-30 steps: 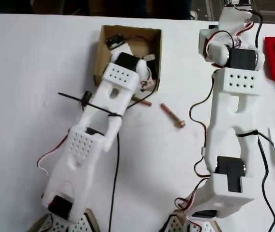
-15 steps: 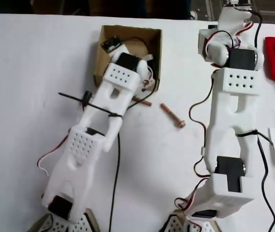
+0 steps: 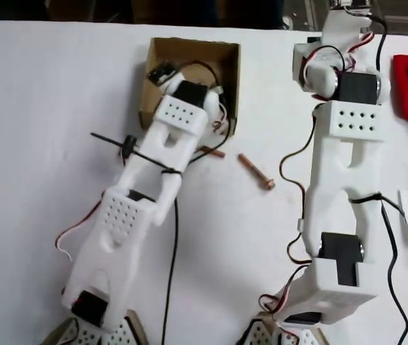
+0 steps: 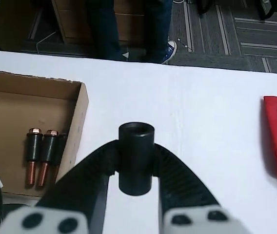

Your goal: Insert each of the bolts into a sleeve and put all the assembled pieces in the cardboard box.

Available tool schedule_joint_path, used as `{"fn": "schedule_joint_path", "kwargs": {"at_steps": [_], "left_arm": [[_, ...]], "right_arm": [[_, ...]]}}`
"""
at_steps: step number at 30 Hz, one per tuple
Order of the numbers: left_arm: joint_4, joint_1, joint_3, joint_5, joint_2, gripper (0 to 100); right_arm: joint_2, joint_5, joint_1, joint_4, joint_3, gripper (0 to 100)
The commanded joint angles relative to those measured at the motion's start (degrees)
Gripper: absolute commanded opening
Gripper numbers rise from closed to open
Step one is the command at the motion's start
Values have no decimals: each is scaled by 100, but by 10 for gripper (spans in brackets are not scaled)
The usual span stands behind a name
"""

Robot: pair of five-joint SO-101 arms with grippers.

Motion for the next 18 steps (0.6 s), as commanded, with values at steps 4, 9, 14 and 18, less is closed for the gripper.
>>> {"fn": "schedule_joint_path", "kwargs": {"at_steps": [4,9,14,18], "left_arm": [[-167,9,286,633,-62,239],[-273,-132,462,905,-62,196],[-774,-273,963,914,-62,192],[-1037,-281,1174,914,-62,192]], "right_arm": [[-224,-44,-66,-110,-229,21],[-224,-44,-66,-110,-229,21],[-224,-44,-66,-110,-229,21],[-224,-44,-66,-110,-229,21]]}}
